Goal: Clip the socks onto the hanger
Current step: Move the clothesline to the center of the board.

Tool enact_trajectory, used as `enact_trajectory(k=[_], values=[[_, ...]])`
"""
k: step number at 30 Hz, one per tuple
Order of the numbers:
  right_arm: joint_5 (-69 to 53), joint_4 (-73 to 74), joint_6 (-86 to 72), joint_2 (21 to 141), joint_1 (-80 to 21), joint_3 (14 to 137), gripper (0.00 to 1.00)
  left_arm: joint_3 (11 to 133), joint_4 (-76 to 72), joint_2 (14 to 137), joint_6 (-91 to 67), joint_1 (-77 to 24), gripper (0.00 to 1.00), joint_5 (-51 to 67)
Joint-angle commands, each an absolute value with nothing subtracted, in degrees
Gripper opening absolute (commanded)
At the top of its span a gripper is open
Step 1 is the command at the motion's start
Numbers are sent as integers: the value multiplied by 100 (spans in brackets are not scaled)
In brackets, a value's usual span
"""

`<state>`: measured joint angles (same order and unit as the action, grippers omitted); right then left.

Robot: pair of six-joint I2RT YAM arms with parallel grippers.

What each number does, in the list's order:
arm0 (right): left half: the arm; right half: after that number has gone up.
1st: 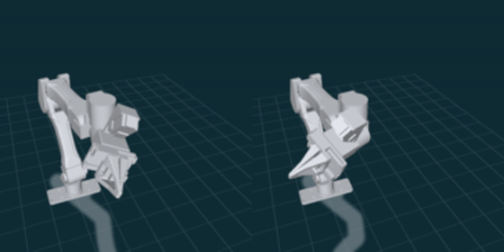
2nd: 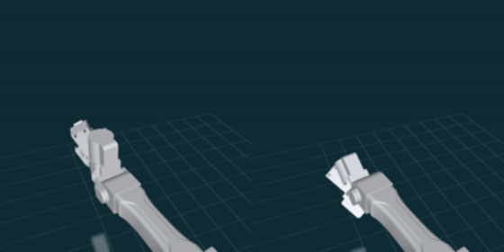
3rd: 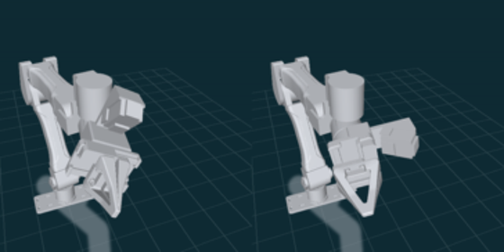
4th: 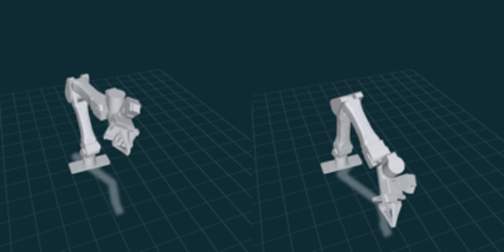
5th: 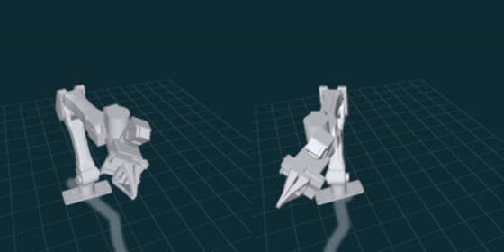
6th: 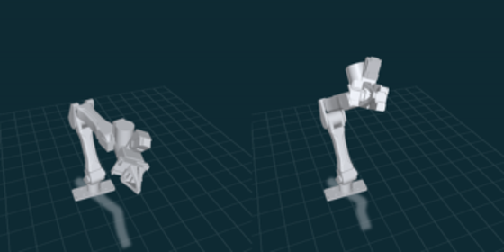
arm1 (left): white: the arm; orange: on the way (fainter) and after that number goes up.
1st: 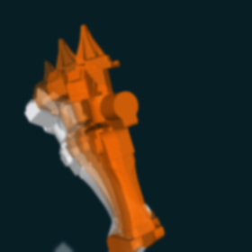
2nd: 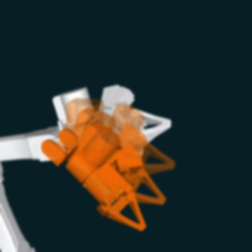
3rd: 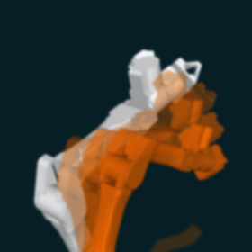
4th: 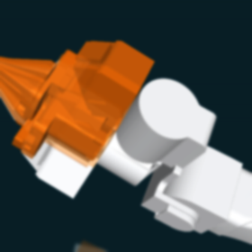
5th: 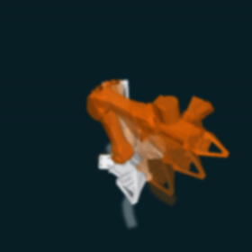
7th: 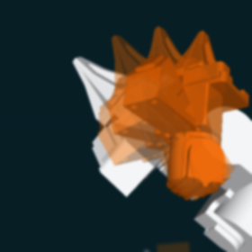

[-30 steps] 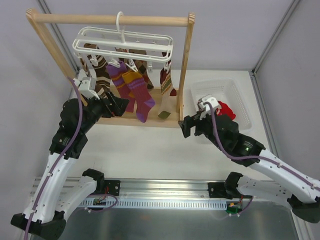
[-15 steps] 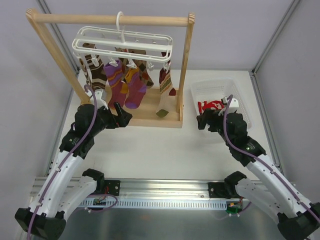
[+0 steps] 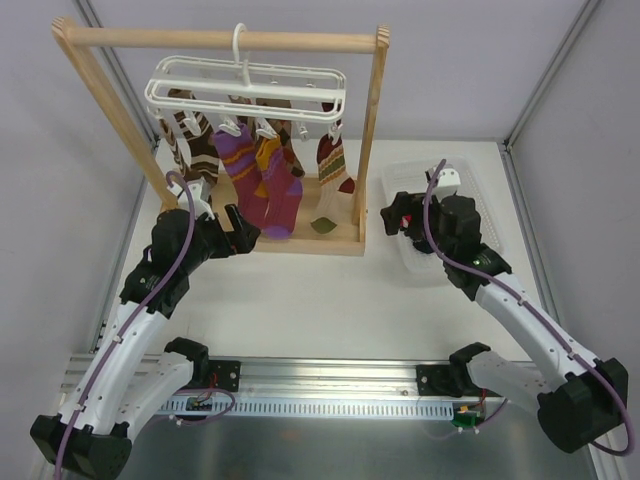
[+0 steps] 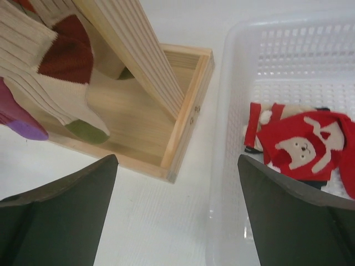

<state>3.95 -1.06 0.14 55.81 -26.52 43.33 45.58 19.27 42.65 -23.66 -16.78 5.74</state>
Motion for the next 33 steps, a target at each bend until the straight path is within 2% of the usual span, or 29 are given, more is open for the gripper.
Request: enact_trajectory(k=[1,10,18,22,29,33], values=[[44,-624,395,5922,-2637,5000,93,4491,1960,4262,-2549,-1652,97,18],[-527,-967,1125,6591,-2628,5790,92,4570,2092,4403,-2680,-1644,97,-333],[-659,-1011,1257,7417,-2628,6529,83,4298,2214,4324,-3479,-1521,98,-790],[-686,-1028,1037,7445,-2628,6495,81,4201,2215,4237,-3665,-1441,98,-650],[-685,-756,572,6953,-2646,6117,67,4368,2224,4069,-3436,-1380,98,-633],[-625,-624,475,7092,-2759,6047,64,4377,2250,4297,-3691,-1275,98,-703]])
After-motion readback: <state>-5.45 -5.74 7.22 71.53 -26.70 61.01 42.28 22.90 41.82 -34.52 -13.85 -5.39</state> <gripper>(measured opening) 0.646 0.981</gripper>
